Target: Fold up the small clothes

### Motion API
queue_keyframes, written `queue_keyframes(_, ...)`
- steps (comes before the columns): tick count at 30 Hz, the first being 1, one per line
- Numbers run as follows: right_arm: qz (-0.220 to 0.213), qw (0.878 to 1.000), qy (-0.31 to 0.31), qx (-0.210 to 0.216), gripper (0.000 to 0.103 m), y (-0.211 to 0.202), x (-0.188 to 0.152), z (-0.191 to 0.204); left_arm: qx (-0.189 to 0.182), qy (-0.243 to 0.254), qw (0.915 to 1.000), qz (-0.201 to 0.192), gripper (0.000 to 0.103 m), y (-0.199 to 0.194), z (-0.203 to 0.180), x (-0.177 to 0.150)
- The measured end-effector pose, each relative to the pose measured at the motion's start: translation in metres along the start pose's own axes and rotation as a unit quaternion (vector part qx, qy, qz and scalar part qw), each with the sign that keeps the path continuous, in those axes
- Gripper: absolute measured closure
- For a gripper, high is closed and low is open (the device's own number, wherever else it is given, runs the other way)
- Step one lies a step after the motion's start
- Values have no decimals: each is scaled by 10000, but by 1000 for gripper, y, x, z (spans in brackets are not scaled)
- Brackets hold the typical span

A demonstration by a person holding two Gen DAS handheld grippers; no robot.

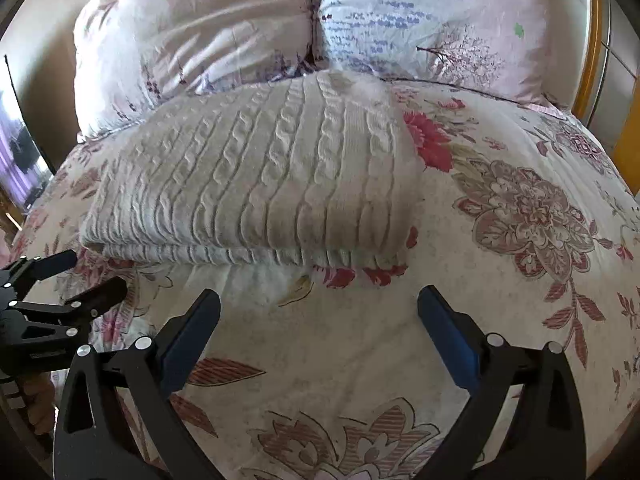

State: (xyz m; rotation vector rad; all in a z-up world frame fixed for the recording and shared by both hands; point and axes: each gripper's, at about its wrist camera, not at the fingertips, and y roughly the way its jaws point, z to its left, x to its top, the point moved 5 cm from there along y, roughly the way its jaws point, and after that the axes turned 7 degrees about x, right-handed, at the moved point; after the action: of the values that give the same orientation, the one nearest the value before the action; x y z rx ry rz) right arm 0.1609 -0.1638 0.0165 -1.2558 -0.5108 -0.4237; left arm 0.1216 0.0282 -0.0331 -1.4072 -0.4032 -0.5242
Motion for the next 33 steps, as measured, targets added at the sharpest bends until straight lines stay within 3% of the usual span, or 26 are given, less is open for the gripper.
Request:
queue_keyframes(7,95,9992,-194,-332,2,7,-5,0,51,-33,9999,-106,2,2,-1,3)
queue_keyframes(33,104,9993,-164,-310,1,8,-5,0,43,-62,9998,-174,2,2,-1,2)
